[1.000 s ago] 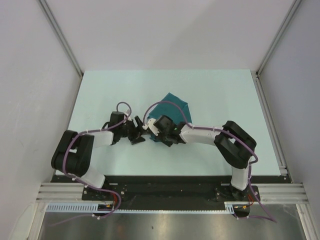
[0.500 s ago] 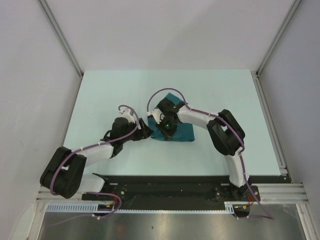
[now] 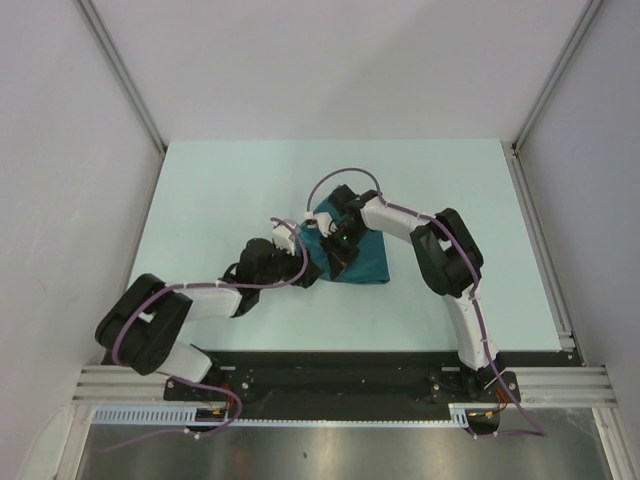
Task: Fold the napkin, place the utensils inside, and roll it up
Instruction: Roll the napkin with the utensil
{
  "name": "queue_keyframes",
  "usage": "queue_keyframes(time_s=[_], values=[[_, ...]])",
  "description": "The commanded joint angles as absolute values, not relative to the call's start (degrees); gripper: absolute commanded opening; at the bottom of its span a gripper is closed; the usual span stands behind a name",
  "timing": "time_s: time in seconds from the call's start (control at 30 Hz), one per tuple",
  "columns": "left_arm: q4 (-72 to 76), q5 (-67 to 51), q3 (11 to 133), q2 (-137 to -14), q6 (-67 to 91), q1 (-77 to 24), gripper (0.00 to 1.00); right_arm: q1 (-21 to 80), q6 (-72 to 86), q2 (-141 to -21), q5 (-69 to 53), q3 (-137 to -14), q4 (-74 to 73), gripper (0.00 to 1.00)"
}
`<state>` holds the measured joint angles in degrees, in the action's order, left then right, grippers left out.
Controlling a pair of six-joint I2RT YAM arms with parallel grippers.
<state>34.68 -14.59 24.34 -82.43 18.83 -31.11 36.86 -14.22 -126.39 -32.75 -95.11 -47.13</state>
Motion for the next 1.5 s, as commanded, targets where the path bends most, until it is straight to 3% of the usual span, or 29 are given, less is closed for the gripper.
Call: queue_keyframes(time_s=[0.0,0.37,0.53,0.97,1.13,1.33,1.47], values=[[39.81,-19.51,27.42,-85.24,13.71,-32.87,0.71,35.42,-15.56,-128.76,-35.15,-97.64,-50.1,0.0],[38.15,-14.08,29.27,-88.25,11.17,-35.15,0.71,34.8,-15.82,-130.43,-35.86,-98.52,-51.06,0.0],[40.17,-11.85,26.63,-85.6,10.37,-35.59,0.78,34.72,-15.73,-130.69,-36.04,-98.61,-51.15,0.0],[37.09,-15.91,26.8,-87.98,11.69,-36.47,0.73,33.75,-15.56,-131.57,-37.62,-98.88,-51.24,0.0],[35.33,-11.61,26.98,-88.68,11.6,-36.74,0.73,33.66,-15.56,-131.66,-37.97,-98.53,-51.24,0.0],[34.72,-10.11,27.6,-89.56,12.04,-36.91,0.68,33.58,-15.56,-131.75,-38.41,-98.7,-51.24,0.0],[34.54,-8.62,27.33,-89.38,12.39,-36.91,0.55,33.49,-15.47,-131.92,-38.23,-98.53,-51.24,0.0]])
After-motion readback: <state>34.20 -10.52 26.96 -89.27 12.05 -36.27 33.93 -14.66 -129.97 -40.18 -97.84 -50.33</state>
